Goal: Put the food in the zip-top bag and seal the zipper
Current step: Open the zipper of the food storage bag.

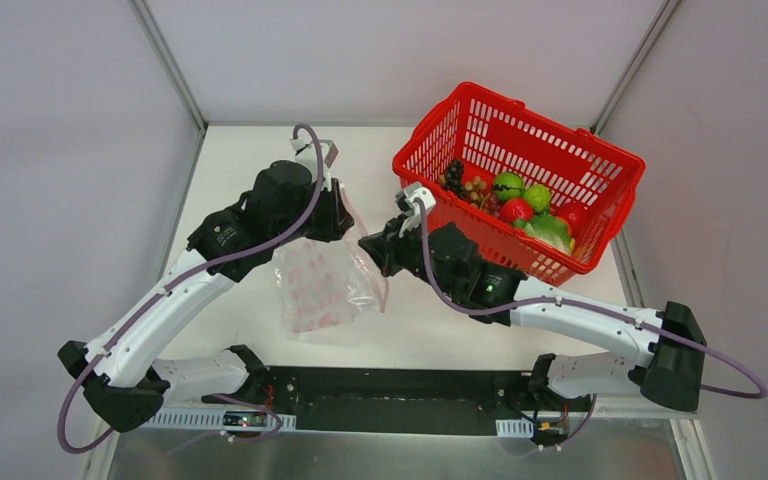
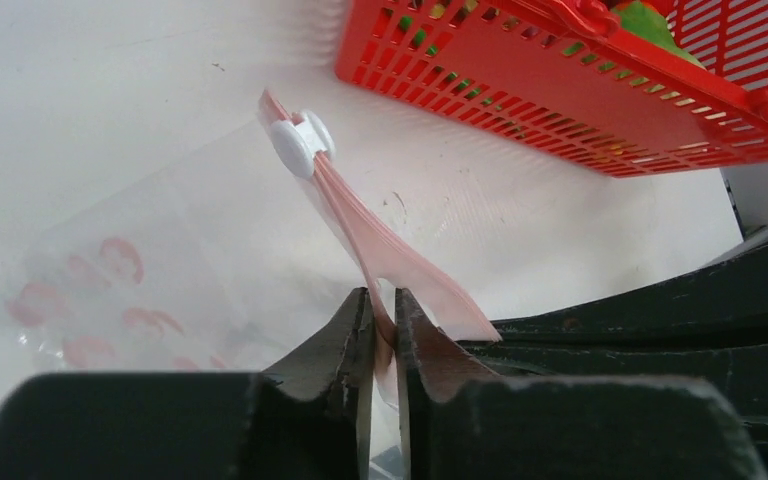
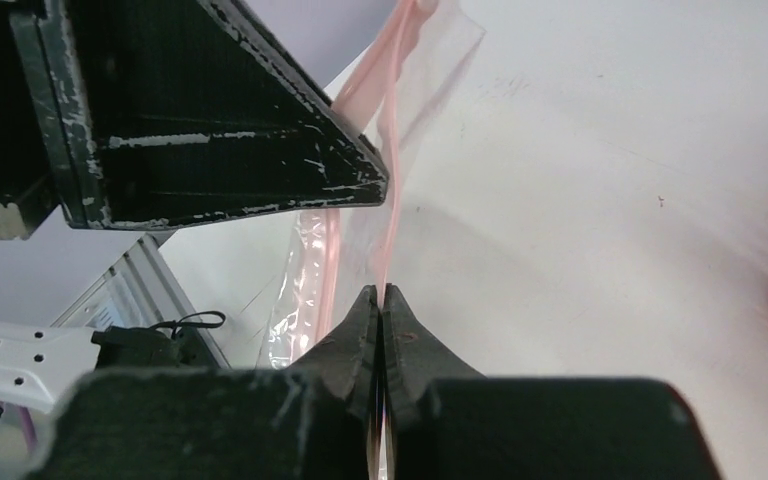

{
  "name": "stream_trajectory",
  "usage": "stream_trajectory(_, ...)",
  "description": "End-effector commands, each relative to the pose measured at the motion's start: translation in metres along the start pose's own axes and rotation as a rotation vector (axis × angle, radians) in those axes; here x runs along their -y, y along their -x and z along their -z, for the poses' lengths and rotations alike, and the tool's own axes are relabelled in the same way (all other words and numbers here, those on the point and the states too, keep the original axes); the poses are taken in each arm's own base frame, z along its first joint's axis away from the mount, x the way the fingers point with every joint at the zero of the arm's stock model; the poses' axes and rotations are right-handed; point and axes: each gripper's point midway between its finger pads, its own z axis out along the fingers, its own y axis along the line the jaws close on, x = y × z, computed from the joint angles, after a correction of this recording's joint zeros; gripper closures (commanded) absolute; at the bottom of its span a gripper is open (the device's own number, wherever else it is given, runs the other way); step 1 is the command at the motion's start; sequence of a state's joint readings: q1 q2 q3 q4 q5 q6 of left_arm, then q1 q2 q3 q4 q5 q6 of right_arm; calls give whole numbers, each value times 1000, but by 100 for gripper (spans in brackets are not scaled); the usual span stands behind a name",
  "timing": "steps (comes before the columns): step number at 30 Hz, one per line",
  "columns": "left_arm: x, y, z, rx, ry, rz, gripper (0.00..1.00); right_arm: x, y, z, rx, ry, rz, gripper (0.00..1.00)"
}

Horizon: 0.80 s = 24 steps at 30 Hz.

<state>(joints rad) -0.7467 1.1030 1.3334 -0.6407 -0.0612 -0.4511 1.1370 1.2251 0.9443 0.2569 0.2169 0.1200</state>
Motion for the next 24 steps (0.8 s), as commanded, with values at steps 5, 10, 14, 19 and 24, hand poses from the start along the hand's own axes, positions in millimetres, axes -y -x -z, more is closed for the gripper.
stream_trajectory(5, 3, 7, 13, 19, -11, -27, 96, 14, 47, 6, 174, -120, -97, 100)
stream_trajectory(10, -2, 3, 24, 7, -3, -60, 93, 60, 46, 7, 223, -331, -237, 100)
stream_trajectory(14, -14, -4, 41, -10, 26, -101, 95, 88, 46, 7, 237, -401, -322, 100)
stream_trajectory(19, -17, -5, 47, 29, 21, -93, 76, 55, 51, -4, 208, -196, -383, 100)
stream_trajectory(24, 1, -7, 18, 9, -41, -30, 50, 26, 48, -11, 175, -69, -441, 100)
